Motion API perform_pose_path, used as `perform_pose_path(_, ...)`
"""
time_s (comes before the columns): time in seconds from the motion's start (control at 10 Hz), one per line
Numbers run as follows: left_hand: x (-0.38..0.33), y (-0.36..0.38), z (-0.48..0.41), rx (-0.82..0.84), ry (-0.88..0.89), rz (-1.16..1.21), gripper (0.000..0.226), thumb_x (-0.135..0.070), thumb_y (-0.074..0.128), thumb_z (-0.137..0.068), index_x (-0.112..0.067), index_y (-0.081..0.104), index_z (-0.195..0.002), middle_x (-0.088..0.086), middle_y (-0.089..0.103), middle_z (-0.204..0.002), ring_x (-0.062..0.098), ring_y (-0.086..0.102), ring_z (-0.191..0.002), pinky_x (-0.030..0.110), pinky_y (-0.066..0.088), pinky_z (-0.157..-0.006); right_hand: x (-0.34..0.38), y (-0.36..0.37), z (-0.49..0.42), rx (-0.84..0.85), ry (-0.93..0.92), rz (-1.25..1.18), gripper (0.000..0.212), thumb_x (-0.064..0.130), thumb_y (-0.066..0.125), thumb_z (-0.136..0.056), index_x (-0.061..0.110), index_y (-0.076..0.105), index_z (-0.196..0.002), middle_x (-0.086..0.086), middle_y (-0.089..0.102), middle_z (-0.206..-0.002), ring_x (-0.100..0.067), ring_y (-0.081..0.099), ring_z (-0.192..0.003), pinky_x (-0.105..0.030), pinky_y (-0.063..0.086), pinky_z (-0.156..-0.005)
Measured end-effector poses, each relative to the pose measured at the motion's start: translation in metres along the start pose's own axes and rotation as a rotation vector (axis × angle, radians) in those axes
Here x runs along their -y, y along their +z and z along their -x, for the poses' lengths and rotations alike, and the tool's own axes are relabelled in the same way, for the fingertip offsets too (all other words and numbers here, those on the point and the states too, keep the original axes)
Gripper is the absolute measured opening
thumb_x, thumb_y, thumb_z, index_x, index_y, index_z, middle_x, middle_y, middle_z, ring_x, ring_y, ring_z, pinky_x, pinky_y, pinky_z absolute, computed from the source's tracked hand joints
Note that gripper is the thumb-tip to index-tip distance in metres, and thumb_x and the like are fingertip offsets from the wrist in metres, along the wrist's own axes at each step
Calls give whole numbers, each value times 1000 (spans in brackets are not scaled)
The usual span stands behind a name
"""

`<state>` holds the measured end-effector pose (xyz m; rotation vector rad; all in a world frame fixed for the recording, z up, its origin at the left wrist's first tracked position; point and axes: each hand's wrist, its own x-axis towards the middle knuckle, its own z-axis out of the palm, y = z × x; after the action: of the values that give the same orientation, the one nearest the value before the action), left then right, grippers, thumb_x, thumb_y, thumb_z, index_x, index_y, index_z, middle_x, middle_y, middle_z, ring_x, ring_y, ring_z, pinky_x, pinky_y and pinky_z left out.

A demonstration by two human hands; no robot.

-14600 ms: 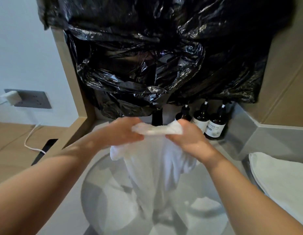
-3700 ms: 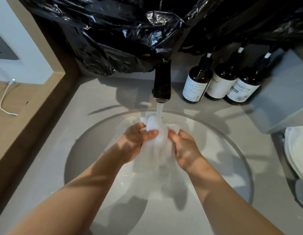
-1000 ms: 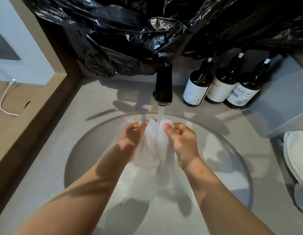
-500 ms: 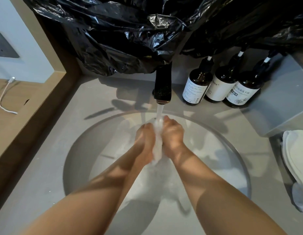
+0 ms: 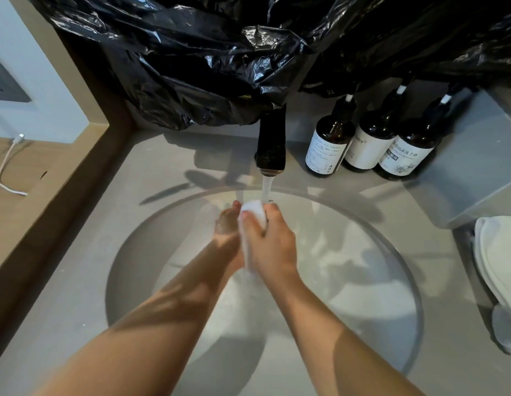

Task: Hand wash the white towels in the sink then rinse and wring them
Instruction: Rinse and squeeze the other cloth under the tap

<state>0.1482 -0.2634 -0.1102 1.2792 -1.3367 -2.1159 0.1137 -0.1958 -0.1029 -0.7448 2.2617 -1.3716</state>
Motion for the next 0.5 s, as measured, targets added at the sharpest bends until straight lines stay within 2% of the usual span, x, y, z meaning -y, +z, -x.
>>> perform_pose_path(0.1,-5,16,16,-22,0,-13,30,-28,38,-98,-13,48,-74,1,50,-67,7,53,-54,19,43,-55,-5,-7,-20,-98,175,-174,24,33,50,-96,16,51,-79,1,60,-75,-20,55,-74,-29,46,-73)
perform_pose_path(0.2,-6,15,7,-21,-26,-18,28,-27,30,-104,-11,51,-100,6,58,-87,17,56,-75,24,43,-63,-5,-4,-21,-132,245,-234,26,35,45,-98,12,58,-92,0,61,-84,-20,59,-85,-25,42,-76)
perform_pose_path(0.3,-15,7,-2,-111,-61,-1,31,-24,32,-103,-7,54,-89,9,55,-75,17,52,-62,16,42,-47,2,6,-9,-53,279,-241,30,34,42,-98,12,59,-108,-3,62,-99,-22,59,-97,-24,41,-80)
perform_pose_path(0.4,-16,9,2,37,-136,-21,35,-21,36,-102,-10,53,-73,6,54,-58,15,49,-52,14,38,-38,-4,-1,-23,-28,287,-127,35,39,42,-97,13,64,-106,-7,67,-106,-27,61,-102,-30,46,-89)
perform_pose_path(0.5,-15,2,4,90,-137,-7,32,-25,40,-100,-9,65,-88,8,69,-79,21,64,-74,27,49,-67,-17,-10,-44,-74,430,-248,35,45,46,-95,15,64,-90,-12,69,-105,-32,63,-100,-39,49,-96)
